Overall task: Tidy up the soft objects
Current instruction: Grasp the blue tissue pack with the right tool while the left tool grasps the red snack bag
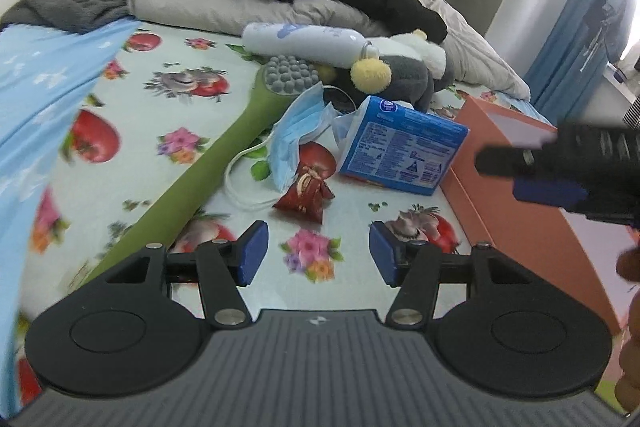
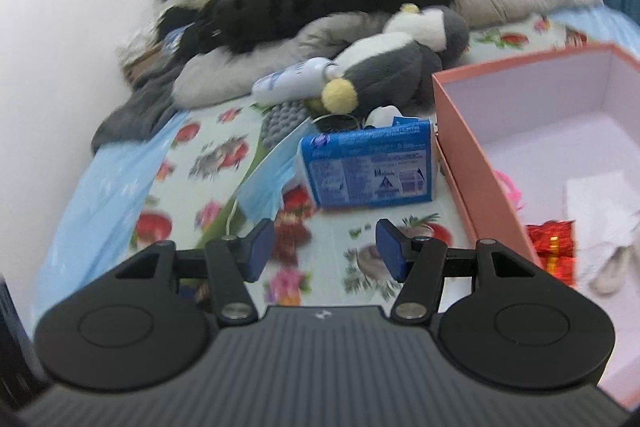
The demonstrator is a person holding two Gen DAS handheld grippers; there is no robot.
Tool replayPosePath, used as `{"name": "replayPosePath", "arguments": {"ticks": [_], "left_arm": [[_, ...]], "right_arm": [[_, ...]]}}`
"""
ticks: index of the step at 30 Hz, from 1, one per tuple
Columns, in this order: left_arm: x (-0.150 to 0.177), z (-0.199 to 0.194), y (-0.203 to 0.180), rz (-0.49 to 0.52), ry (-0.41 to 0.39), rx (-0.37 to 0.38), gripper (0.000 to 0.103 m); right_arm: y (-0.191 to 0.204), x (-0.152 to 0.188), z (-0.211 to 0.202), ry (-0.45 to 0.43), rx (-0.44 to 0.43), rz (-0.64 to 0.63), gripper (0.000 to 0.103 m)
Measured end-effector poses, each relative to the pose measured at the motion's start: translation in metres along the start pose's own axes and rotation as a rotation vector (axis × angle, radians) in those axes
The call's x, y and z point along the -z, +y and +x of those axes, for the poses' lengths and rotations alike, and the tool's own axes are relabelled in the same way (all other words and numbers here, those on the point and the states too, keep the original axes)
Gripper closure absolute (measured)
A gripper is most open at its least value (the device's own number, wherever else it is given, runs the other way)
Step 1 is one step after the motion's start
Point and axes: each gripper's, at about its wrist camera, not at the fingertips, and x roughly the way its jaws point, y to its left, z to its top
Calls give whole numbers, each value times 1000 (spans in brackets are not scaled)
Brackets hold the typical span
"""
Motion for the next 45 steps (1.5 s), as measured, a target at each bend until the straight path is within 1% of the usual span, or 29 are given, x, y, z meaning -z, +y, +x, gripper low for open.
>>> {"name": "replayPosePath", "arguments": {"ticks": [2,7,11,14,18,21,24,25,27,28,29,30,34,35,37,39,45], "left_arm": [[-5,19,2,6,4,2,41],[-16,59,8,28,17,3,41],[-20,82,11,39,36,15,41],[-18,97,10,76,51,20,41],[-16,108,9,102,59,3,41],[-16,114,11,105,59,-7,41],[-16,121,13,105,61,-13,46],[-16,122,14,105,65,-12,51],[-15,123,14,106,65,0,52],[-15,123,13,111,64,3,55],[-15,122,13,115,63,7,58],[-14,121,12,116,61,7,58],[-11,115,11,111,62,2,60],[-10,112,11,103,61,-1,63],[-8,105,12,82,60,-6,65],[-6,98,12,58,60,-3,70],[8,66,14,13,49,-8,70]], "right_arm": [[-5,-10,20,-2,10,78,44],[-10,-28,64,0,31,200,44],[-11,-40,86,-27,68,272,44],[-14,-48,99,-50,100,324,44],[-20,-55,116,-48,124,377,44],[-21,-59,125,-44,170,368,44],[-26,-60,134,-25,188,390,45],[-28,-60,137,-19,194,399,47],[-32,-59,138,-21,200,416,53],[-33,-58,138,-25,204,421,59],[-33,-58,138,-22,210,411,68],[-33,-58,138,-16,209,402,75],[-33,-54,135,-2,196,386,89],[-33,-53,132,-2,194,383,91],[-32,-51,127,1,181,378,94],[-29,-50,118,-5,171,361,95],[-19,-41,86,-12,133,307,95]]}}
